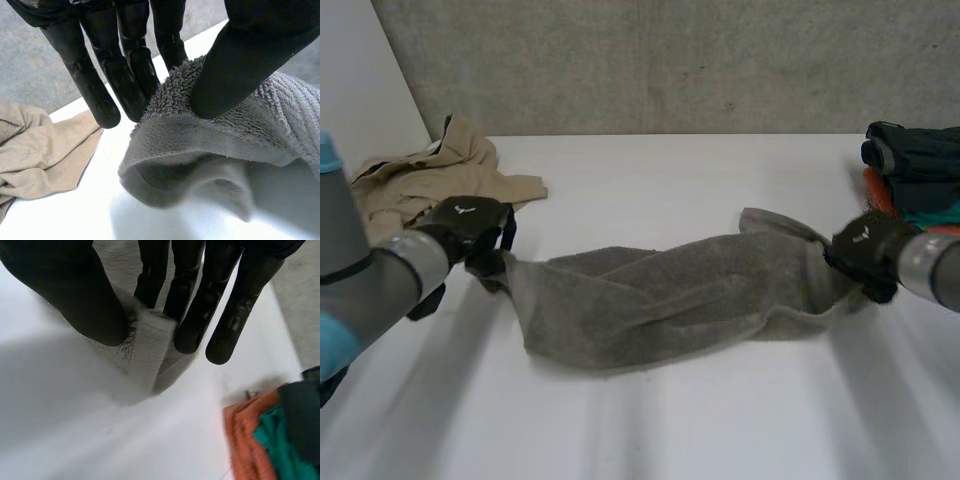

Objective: Fold the laundry.

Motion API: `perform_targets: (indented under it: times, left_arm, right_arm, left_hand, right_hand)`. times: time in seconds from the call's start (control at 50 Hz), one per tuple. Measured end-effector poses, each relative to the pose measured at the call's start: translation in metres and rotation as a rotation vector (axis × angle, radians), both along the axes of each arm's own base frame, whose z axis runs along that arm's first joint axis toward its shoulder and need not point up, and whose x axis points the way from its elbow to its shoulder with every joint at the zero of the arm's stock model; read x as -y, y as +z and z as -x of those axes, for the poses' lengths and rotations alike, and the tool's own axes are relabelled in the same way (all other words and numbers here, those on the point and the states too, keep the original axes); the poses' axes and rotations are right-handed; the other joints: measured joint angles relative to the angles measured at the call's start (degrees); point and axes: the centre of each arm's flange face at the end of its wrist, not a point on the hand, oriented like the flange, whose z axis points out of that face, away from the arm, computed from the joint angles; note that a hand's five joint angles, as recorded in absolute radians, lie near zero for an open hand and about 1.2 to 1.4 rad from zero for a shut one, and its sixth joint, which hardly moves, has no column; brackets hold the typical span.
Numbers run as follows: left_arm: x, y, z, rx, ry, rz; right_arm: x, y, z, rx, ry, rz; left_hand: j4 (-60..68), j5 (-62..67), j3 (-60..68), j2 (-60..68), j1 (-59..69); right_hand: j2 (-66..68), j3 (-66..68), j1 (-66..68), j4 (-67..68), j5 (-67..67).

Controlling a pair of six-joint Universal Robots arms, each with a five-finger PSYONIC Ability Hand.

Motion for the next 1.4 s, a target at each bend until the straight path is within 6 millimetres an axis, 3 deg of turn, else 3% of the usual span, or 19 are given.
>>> perform_targets:
  times: [0.12, 0.24, 0.28, 0.3, 0.36, 0.38, 0.4, 0.44, 0.62, 0.7, 0.76, 0.78, 0.82, 0.94, 1.04, 1.14, 1.18, 1.2, 1.4]
  left_arm:
    - [0.052, 0.024, 0.017, -0.014, -0.008, 0.18]
    - [0.093, 0.112, 0.033, -0.174, 0.011, 0.568]
    - [0.096, 0.128, 0.033, -0.215, 0.019, 0.631]
    - [0.099, 0.147, 0.033, -0.272, 0.031, 0.705]
    - [0.099, 0.154, 0.032, -0.292, 0.035, 0.728]
    - [0.097, 0.181, 0.027, -0.383, 0.057, 0.818]
    - [0.093, 0.191, 0.023, -0.424, 0.069, 0.845]
    - [0.09, 0.193, 0.02, -0.443, 0.079, 0.845]
    - [0.08, 0.129, 0.003, -0.389, 0.136, 0.634]
    - [0.066, 0.064, -0.004, -0.313, 0.149, 0.428]
    - [0.064, 0.059, -0.004, -0.307, 0.148, 0.411]
    - [0.052, 0.028, -0.006, -0.272, 0.133, 0.297]
    - [0.042, 0.01, -0.007, -0.251, 0.119, 0.216]
    - [0.02, -0.027, -0.012, -0.188, 0.093, -0.016]
    - [0.018, -0.039, -0.013, -0.151, 0.084, -0.077]
    - [0.028, -0.044, -0.01, -0.108, 0.061, -0.04]
    - [0.03, -0.044, -0.009, -0.102, 0.055, -0.022]
    - [0.031, -0.044, -0.008, -0.097, 0.047, 0.006]
    - [0.009, -0.024, -0.012, -0.102, 0.036, 0.102]
  right_arm:
    - [0.051, 0.027, -0.031, 0.15, -0.034, 0.297]
    - [0.093, 0.119, -0.047, 0.415, -0.064, 0.791]
    - [0.095, 0.134, -0.047, 0.45, -0.067, 0.86]
    - [0.096, 0.16, -0.046, 0.508, -0.072, 0.975]
    - [0.095, 0.167, -0.046, 0.525, -0.072, 1.008]
    - [0.094, 0.172, -0.046, 0.536, -0.072, 1.028]
    - [0.082, 0.201, -0.047, 0.624, -0.066, 1.141]
    - [0.078, 0.201, -0.048, 0.647, -0.062, 1.14]
    - [0.064, 0.143, -0.049, 0.676, -0.029, 0.907]
    - [0.052, 0.091, -0.04, 0.644, -0.006, 0.705]
    - [0.051, 0.084, -0.038, 0.638, -0.005, 0.68]
    - [0.046, 0.069, -0.034, 0.625, -0.004, 0.619]
    - [0.03, 0.03, -0.021, 0.588, -0.006, 0.434]
    - [0.007, -0.008, -0.006, 0.549, -0.029, 0.189]
    - [0.001, -0.017, -0.004, 0.539, -0.04, 0.127]
    - [0.003, -0.026, -0.005, 0.53, -0.055, 0.097]
    - [0.004, -0.028, -0.005, 0.53, -0.059, 0.095]
    - [0.005, -0.029, -0.005, 0.532, -0.065, 0.094]
    - [0.008, -0.033, -0.004, 0.548, -0.081, 0.097]
  left_hand:
    - [0.15, 0.0, 0.0, 0.01, 0.0]
    - [0.15, 0.0, 0.0, 0.01, 0.0]
    - [0.15, 0.0, 0.0, 0.01, 0.0]
    - [0.15, 0.0, 0.02, 0.01, 0.0]
    - [0.15, 0.0, 0.03, 0.01, 0.0]
    - [0.15, 0.0, 0.03, 0.01, 0.0]
    - [0.15, 0.0, 0.03, 0.01, 0.0]
    - [0.15, 0.0, 0.03, 0.01, 0.0]
    - [0.16, 0.0, 0.07, 0.07, 0.0]
    - [0.16, 0.0, 0.17, 0.11, 0.0]
    - [0.17, 0.0, 0.17, 0.11, 0.0]
    - [0.17, 0.0, 0.17, 0.11, 0.0]
    - [0.17, 0.0, 0.17, 0.11, 0.0]
    - [0.17, 0.0, 0.17, 0.11, 0.0]
    - [-2.3, -1.59, -2.67, -2.81, -1.54]
    - [-27.96, -24.94, -27.11, -27.77, -26.5]
    - [-27.96, -24.94, -27.11, -27.77, -26.5]
    - [-42.31, -39.48, -41.15, -42.03, -39.09]
    - [-46.63, -43.99, -45.56, -46.0, -41.63]
  right_hand:
    - [0.0, 0.0, 0.0, 0.0, 0.0]
    - [0.0, 0.0, 0.0, 0.0, 0.0]
    - [0.0, 0.0, 0.0, 0.0, 0.0]
    - [0.0, 0.0, 0.0, 0.0, 0.0]
    - [0.0, 0.0, 0.0, 0.0, 0.0]
    - [0.0, 0.0, 0.0, 0.0, 0.0]
    - [0.0, 0.0, 0.0, 0.0, 0.0]
    - [0.0, 0.0, 0.0, 0.0, 0.0]
    - [0.0, 0.0, 0.0, 0.01, 0.02]
    - [0.0, 0.0, 0.0, 0.02, 0.03]
    - [0.0, 0.0, 0.0, 0.02, 0.03]
    - [0.0, 0.0, 0.0, 0.02, 0.03]
    - [0.0, 0.0, 0.0, 0.02, 0.03]
    - [0.0, 0.0, 0.0, 0.03, 0.04]
    - [0.0, 0.0, 0.0, 0.03, 0.04]
    - [0.0, 0.0, 0.0, 0.03, 0.05]
    - [0.0, 0.0, 0.0, 0.03, 0.04]
    - [0.0, 0.0, 0.0, 0.03, 0.04]
    - [0.0, 0.0, 0.0, 0.03, 0.04]
